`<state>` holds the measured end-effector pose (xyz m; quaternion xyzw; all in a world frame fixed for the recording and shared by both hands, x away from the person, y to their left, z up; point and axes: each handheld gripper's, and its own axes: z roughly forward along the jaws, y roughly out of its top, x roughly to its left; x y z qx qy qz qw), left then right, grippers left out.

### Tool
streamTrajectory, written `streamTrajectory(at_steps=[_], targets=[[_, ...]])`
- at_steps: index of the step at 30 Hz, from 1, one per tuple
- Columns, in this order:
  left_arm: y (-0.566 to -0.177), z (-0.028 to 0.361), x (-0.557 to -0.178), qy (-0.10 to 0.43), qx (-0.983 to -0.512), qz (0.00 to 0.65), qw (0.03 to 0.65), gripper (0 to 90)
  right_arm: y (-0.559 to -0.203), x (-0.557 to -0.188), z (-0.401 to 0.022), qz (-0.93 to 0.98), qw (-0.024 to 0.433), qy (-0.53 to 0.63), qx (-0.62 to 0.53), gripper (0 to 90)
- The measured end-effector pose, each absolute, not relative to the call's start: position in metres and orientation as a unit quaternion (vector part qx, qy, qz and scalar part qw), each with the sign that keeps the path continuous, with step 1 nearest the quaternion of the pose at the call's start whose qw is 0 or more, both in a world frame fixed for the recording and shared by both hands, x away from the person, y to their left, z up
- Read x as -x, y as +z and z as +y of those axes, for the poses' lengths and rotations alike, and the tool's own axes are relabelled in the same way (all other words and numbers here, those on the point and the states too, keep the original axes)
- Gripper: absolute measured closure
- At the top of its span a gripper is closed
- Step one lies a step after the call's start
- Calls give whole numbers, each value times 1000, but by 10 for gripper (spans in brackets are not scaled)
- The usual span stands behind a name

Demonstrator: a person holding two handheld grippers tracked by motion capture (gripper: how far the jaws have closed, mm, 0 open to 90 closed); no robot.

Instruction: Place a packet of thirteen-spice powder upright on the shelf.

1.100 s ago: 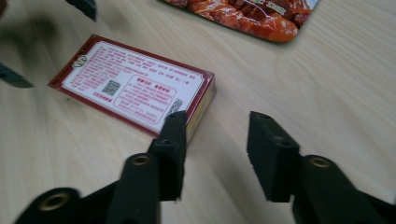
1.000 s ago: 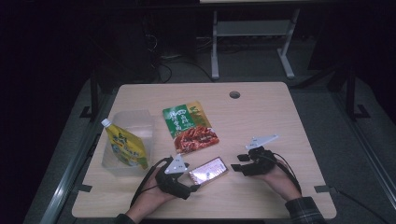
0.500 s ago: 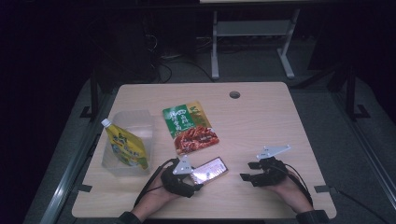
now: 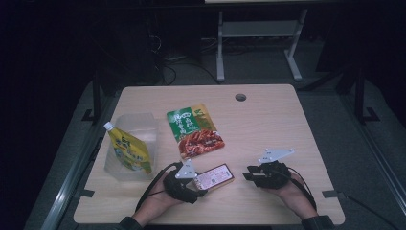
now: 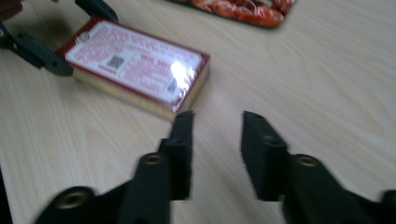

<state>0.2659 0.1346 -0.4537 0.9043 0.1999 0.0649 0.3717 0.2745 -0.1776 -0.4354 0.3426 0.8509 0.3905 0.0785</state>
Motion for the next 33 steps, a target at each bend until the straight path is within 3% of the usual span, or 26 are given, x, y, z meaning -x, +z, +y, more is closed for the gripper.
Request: streamTrajectory(at_steps=[3, 7, 33], targets=[[-452, 133, -263, 61, -905, 192, 374, 322, -434, -276, -171, 849, 81, 401, -333, 842], [-451, 132, -259, 57, -904, 187, 380, 322, -437, -280, -161, 858, 70, 395, -319, 898], [-432, 139, -255, 54, -885, 168, 430, 321, -450, -283, -140, 888, 28, 371, -271, 899]])
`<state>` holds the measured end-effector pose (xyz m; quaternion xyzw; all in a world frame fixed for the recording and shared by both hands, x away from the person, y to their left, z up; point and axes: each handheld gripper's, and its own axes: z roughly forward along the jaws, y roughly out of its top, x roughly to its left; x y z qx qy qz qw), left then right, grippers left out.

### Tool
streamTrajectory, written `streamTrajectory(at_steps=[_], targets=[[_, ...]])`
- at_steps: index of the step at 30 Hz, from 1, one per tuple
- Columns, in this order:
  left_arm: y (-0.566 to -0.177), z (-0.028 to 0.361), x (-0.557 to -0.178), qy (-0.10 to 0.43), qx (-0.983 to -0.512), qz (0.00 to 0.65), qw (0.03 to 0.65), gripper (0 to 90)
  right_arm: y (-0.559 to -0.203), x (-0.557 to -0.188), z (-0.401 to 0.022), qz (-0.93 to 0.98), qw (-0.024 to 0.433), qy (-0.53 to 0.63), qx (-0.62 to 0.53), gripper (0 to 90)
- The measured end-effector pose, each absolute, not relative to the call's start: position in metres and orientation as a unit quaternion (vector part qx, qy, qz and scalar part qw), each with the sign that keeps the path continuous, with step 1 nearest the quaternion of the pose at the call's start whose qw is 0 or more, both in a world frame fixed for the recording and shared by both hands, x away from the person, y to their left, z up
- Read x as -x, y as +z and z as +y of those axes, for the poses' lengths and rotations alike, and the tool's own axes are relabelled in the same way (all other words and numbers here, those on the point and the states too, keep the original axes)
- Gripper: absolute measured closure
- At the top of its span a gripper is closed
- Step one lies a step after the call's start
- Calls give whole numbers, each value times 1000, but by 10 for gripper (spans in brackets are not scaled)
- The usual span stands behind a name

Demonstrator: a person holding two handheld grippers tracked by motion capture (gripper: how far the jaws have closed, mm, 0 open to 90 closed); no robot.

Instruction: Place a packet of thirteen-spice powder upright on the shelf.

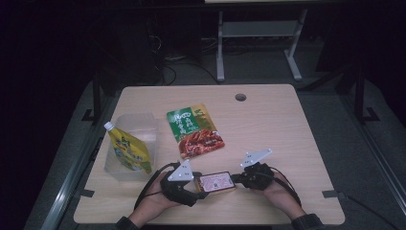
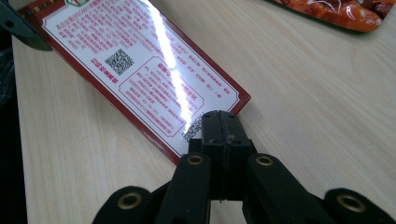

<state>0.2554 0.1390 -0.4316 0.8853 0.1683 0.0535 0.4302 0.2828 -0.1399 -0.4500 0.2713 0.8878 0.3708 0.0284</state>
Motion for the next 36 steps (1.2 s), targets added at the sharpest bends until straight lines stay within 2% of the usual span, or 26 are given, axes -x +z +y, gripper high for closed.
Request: streamTrajectory(at_steps=[14, 36], targets=[[-412, 137, -263, 54, -871, 143, 467, 319, -454, -282, -131, 891, 15, 370, -263, 899], [-395, 105, -280, 45, -852, 117, 508, 317, -463, -279, -117, 895, -8, 365, -256, 900]])
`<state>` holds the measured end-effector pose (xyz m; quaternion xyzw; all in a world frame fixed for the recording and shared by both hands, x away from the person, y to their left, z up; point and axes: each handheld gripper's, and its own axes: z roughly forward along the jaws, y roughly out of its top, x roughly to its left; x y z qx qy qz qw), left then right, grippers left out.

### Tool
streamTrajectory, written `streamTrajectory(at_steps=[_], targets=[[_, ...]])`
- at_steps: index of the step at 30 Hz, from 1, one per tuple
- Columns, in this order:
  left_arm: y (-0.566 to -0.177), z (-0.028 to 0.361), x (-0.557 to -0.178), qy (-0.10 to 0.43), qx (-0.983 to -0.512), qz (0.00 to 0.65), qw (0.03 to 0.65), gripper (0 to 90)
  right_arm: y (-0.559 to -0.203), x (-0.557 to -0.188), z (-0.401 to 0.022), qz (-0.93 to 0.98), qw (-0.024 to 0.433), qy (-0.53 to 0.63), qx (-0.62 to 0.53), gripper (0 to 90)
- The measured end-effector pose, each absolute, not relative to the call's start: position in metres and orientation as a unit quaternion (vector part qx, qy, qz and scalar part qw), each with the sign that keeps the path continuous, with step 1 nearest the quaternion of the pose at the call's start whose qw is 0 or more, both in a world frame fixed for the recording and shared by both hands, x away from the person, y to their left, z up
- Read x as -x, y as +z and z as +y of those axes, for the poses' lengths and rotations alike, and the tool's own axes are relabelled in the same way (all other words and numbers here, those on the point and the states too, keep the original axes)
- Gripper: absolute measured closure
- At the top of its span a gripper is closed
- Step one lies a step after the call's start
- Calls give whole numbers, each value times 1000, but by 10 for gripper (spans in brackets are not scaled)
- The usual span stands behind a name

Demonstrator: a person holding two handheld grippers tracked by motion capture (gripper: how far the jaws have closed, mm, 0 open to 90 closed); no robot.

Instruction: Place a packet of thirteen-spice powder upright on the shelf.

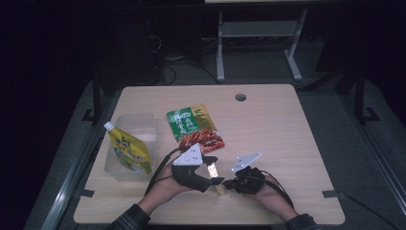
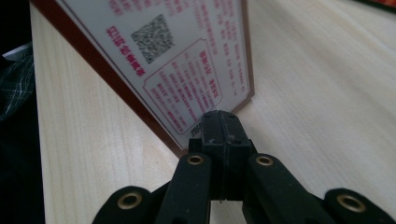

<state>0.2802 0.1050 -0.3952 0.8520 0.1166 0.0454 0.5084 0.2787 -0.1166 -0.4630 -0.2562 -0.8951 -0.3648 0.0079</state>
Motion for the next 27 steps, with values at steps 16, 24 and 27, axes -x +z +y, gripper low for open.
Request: streamTrajectory(at_steps=[16, 24, 27], targets=[[-396, 98, -282, 41, -847, 121, 516, 309, -466, -278, -116, -896, 19, -363, 254, 900], [-391, 101, -281, 40, -837, 128, 530, 255, -467, -278, -117, -894, 23, -367, 256, 899], [-387, 105, -281, 44, -832, 133, 536, 248, -467, -278, -117, -895, 22, -365, 256, 899]])
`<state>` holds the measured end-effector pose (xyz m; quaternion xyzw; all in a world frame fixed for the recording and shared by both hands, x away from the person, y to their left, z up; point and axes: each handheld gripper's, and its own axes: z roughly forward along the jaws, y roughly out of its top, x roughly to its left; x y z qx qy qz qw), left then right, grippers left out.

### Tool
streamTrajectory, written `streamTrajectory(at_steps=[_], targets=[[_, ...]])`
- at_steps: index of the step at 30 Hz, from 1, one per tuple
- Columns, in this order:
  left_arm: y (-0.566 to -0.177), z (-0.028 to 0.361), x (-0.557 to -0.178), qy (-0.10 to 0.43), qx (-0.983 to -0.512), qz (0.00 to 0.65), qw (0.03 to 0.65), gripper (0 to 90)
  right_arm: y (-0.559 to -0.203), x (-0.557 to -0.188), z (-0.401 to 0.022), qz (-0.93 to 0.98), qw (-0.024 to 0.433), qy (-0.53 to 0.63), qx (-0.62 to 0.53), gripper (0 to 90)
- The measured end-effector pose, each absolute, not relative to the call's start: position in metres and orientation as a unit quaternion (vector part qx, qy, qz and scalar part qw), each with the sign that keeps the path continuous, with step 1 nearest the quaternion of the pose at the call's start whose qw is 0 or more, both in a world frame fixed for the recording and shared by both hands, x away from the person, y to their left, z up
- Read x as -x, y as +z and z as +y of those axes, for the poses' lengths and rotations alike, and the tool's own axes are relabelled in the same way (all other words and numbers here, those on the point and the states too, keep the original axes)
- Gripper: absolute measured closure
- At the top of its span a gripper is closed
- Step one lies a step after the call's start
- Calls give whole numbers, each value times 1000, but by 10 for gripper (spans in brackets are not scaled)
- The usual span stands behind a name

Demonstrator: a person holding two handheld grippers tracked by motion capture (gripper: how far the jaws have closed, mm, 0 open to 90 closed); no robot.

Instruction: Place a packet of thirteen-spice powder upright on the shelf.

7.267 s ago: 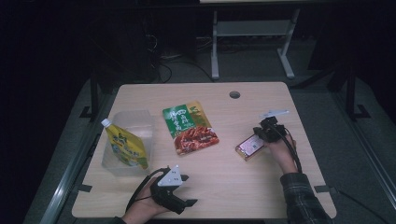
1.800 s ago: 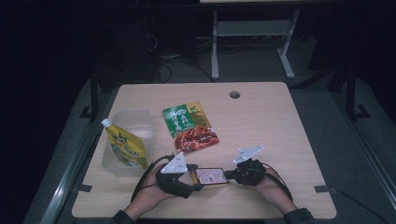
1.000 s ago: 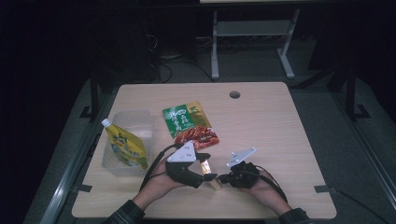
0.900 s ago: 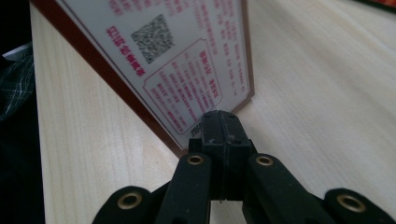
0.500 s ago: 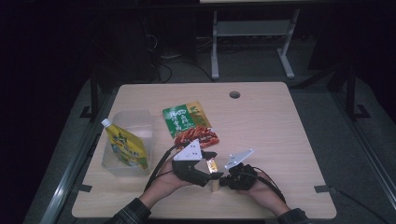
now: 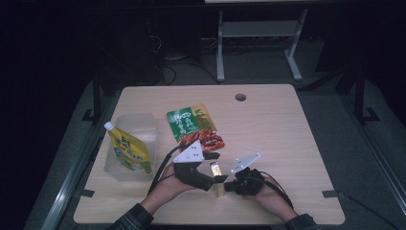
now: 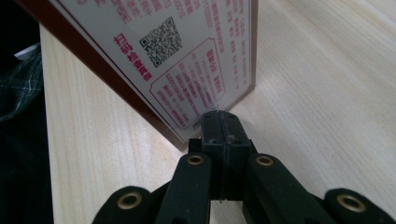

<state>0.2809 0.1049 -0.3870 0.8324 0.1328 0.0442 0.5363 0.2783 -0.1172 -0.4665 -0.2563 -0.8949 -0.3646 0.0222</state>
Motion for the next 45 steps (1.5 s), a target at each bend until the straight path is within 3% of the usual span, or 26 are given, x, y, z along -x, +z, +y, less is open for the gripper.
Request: streamTrajectory(at_steps=[15, 20, 24, 30, 45], targets=[[-369, 131, -277, 50, -821, 146, 550, 270, -462, -279, -127, -890, 10, -371, 265, 899], [-369, 145, -270, 64, -829, 153, 533, 419, -462, -278, -128, -890, 12, -373, 264, 899], [-379, 154, -263, 75, -836, 170, 516, 656, -462, -277, -126, -893, 8, -369, 258, 899], [-412, 157, -255, 45, -861, 187, 471, 883, -461, -279, -125, -892, -1, -372, 259, 899], [-457, 124, -251, 5, -888, 168, 428, 897, -462, -295, -107, -887, -13, -379, 263, 899]])
